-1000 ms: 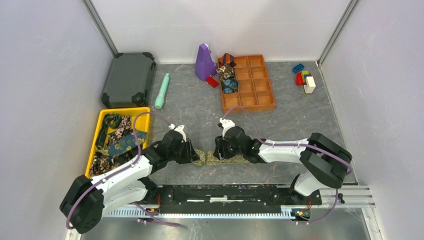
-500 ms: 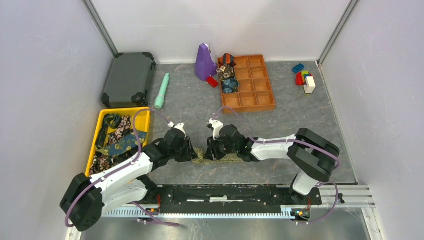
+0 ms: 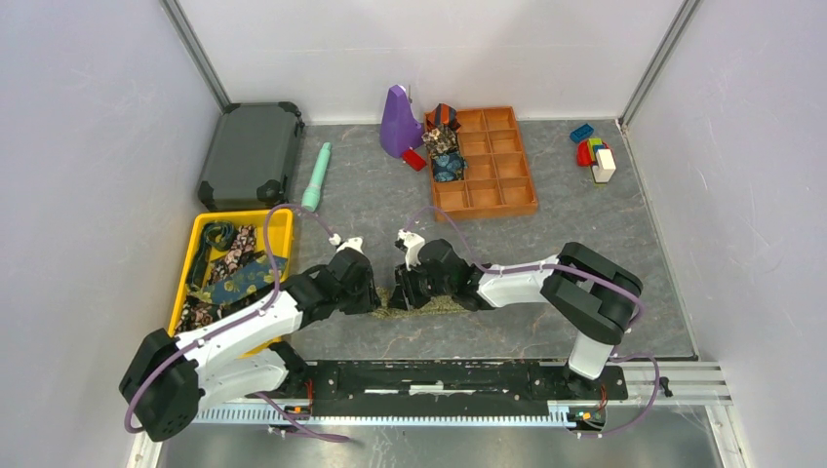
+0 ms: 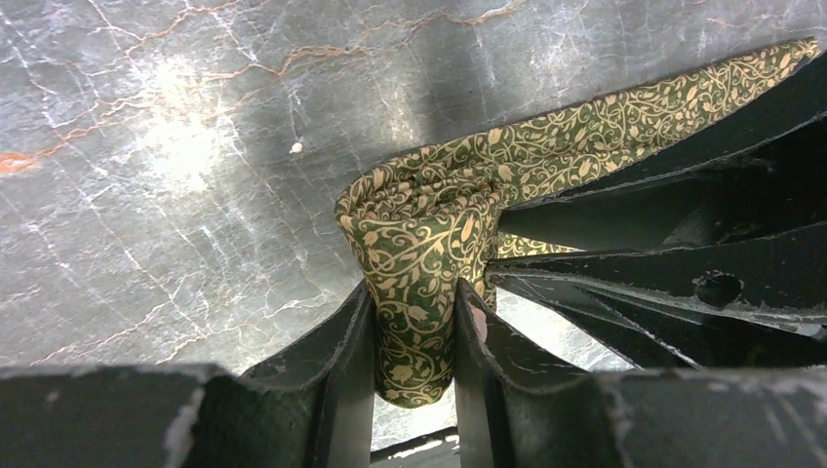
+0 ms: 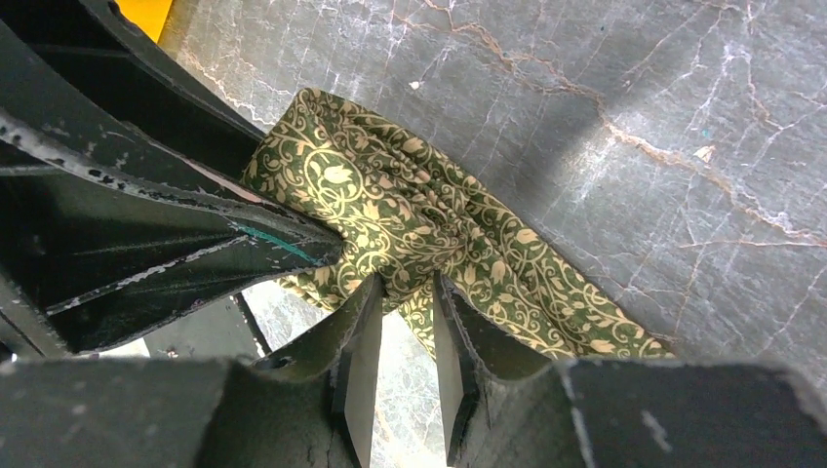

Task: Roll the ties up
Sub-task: Roll the tie at the center of the board.

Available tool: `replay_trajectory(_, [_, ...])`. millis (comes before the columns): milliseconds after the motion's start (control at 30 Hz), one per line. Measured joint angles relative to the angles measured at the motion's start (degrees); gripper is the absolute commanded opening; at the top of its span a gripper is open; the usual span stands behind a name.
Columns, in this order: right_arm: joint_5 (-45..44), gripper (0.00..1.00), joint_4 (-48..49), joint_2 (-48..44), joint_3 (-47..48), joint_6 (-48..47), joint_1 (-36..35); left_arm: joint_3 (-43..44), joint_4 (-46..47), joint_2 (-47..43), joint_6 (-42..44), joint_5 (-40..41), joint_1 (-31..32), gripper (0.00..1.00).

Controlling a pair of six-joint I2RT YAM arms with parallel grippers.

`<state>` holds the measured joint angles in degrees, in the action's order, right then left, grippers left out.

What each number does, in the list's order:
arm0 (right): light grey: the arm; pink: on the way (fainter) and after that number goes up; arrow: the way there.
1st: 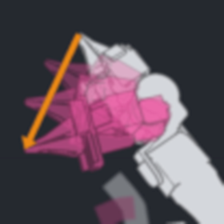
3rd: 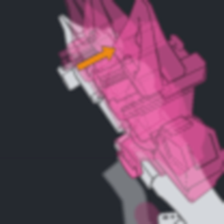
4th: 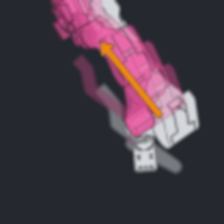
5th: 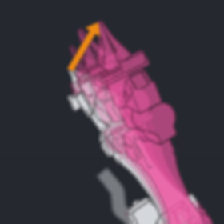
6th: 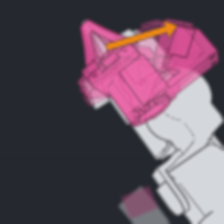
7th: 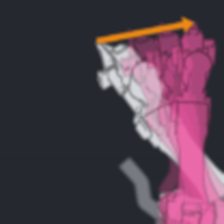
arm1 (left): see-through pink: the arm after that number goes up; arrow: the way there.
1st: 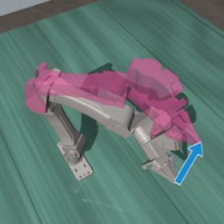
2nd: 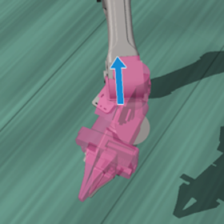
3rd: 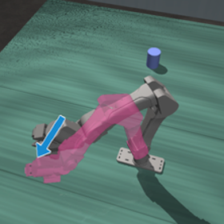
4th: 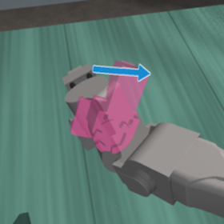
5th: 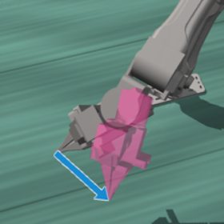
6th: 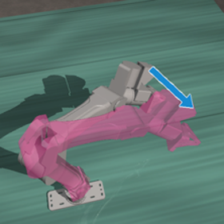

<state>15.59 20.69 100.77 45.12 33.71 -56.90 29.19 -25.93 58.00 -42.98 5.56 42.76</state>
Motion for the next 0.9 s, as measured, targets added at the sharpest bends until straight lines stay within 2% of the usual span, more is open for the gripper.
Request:
replay_trajectory(400, [-0.8, 0.31, 0.5, -4.0, -2.6, -2.1, 1.5, 3.4, -4.2, 2.4, -0.1, 6.0, 3.7, 0.25])
replay_trajectory(900, [-7.8, 0.29, 0.8, -4.1, -7.0, -2.3, 3.1, 5.1, -5.7, 4.3, -0.5, 9.5, 6.1, 0.24])
